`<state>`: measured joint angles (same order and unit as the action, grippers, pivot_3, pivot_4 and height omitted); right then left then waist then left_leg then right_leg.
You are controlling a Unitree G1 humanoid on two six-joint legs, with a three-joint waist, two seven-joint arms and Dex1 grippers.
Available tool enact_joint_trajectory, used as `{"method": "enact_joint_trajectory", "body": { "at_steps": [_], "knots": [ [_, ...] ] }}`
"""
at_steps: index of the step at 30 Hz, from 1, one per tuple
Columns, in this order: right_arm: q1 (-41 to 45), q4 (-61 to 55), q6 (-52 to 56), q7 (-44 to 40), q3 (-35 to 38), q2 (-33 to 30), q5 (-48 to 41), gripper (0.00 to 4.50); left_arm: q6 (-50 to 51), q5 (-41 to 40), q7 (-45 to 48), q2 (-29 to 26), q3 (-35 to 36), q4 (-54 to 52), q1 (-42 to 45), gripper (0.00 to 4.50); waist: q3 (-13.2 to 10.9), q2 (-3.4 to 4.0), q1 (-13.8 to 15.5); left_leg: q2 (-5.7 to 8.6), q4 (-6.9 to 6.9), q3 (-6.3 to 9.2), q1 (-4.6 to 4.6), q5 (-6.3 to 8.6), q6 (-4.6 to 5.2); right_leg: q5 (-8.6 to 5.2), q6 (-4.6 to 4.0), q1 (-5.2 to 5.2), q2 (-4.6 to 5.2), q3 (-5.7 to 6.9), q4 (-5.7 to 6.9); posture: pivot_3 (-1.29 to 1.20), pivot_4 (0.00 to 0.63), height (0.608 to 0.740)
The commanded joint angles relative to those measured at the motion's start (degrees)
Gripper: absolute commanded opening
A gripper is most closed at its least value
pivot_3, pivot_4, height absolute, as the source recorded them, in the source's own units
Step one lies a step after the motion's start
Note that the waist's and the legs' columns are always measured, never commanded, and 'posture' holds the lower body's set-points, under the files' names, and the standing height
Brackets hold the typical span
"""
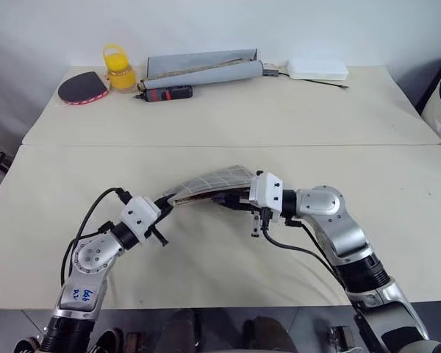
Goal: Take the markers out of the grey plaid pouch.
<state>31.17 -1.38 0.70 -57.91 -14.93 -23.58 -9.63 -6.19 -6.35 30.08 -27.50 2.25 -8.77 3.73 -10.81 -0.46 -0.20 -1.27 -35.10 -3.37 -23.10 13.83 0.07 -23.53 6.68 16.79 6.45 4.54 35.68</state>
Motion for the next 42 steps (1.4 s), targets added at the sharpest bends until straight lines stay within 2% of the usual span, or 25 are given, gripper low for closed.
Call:
{"method": "enact_joint_trajectory", "body": {
  "at_steps": [1, 3, 9, 16, 20, 30, 35, 38, 40, 42],
  "knots": [
    [0.8, 0.9, -2.1, 0.9, 1.1, 0.0, 0.5, 0.05, -0.3, 0.1, -0.4, 0.5, 0.0, -3.3, -0.4, 0.0, 0.0, 0.0, 0.0, 0.0, 0.0, 0.0, 0.0, 0.0, 0.0, 0.0, 0.0, 0.0, 0.0, -0.01, 0.0, 0.0, 0.15, 0.74],
    [1.0, 1.5, -2.6, 1.2, 0.7, 0.0, 1.3, 0.05, -0.4, 1.0, -0.4, 0.4, -0.6, -3.5, -0.3, 0.0, 0.0, 0.0, 0.0, 0.0, 0.01, 0.0, 0.0, 0.0, 0.0, 0.0, 0.0, 0.0, 0.0, -0.01, -0.01, 0.0, 0.15, 0.74],
    [2.9, 7.6, -12.2, 4.6, -2.9, -2.5, 13.1, 0.05, 0.5, 2.6, -0.6, 1.4, -2.7, -5.6, 0.0, 0.0, 0.0, 0.0, 0.0, 0.0, -0.02, -0.01, 0.0, 0.0, 0.0, 0.0, 0.0, 0.0, 0.0, 0.0, -0.01, 0.0, 0.15, 0.74],
    [3.0, 9.4, -11.1, 9.4, -2.7, 1.4, 14.8, 0.05, 3.3, 3.7, -1.4, 3.3, -5.2, -7.7, 1.0, 0.0, 0.0, -0.01, 0.0, -0.02, -0.02, -0.02, 0.01, -0.01, -0.01, 0.0, 0.0, 0.0, -0.04, -0.01, 0.06, 0.0, 0.15, 0.74],
    [3.1, 9.2, -11.0, 9.7, -2.5, 1.4, 15.2, 0.94, 3.9, 3.9, -1.7, 3.6, -5.4, -8.2, 0.9, 0.0, 0.0, -0.01, 0.0, -0.01, -0.03, -0.01, 0.0, -0.01, -0.01, 0.0, 0.0, -0.01, -0.04, -0.02, 0.15, 0.0, 0.15, 0.74],
    [4.1, 9.3, -9.8, 9.5, -1.9, 1.2, 14.8, 4.46, 8.7, 0.1, -1.6, 4.9, -3.8, -9.0, 2.6, 0.0, 0.0, -0.01, 0.0, -0.02, -0.04, 0.0, 0.0, -0.01, -0.01, 0.0, 0.0, -0.01, -0.04, -0.04, 0.14, 0.0, 0.15, 0.74],
    [4.7, 6.4, -5.1, 5.9, -1.3, 0.6, 11.1, 4.46, 10.3, -1.0, -0.5, 4.7, -3.7, -9.7, 2.7, 0.0, 0.0, -0.01, 0.0, -0.02, -0.04, -0.01, 0.0, -0.01, -0.01, 0.0, 0.0, -0.02, -0.05, -0.03, 0.16, 0.0, 0.15, 0.74],
    [6.5, 5.1, -2.9, 2.1, -1.3, -2.4, 10.6, 3.83, 13.8, -3.8, 0.9, 4.8, -3.4, -10.2, 3.4, 0.0, 0.0, -0.01, 0.0, -0.02, -0.04, -0.01, 0.0, -0.01, -0.01, 0.0, 0.0, -0.03, -0.05, -0.04, 0.15, 0.0, 0.15, 0.74],
    [7.5, 4.0, -1.4, -0.6, -1.6, -4.5, 10.3, 3.15, 16.7, -6.4, 1.2, 5.3, -2.8, -10.7, 4.0, 0.0, 0.0, -0.02, 0.0, -0.02, -0.06, -0.01, 0.0, -0.01, -0.01, 0.0, 0.0, -0.03, -0.05, -0.05, 0.13, 0.0, 0.15, 0.74],
    [8.8, 2.4, 1.2, -5.3, -2.1, -7.5, 9.1, 3.15, 20.6, -10.1, 1.6, 5.8, -2.2, -11.7, 4.9, 0.0, 0.0, -0.03, 0.1, -0.01, -0.08, 0.01, 0.0, -0.01, 0.0, 0.0, 0.0, -0.04, -0.03, -0.04, 0.11, 0.0, 0.15, 0.74]
  ]
}}
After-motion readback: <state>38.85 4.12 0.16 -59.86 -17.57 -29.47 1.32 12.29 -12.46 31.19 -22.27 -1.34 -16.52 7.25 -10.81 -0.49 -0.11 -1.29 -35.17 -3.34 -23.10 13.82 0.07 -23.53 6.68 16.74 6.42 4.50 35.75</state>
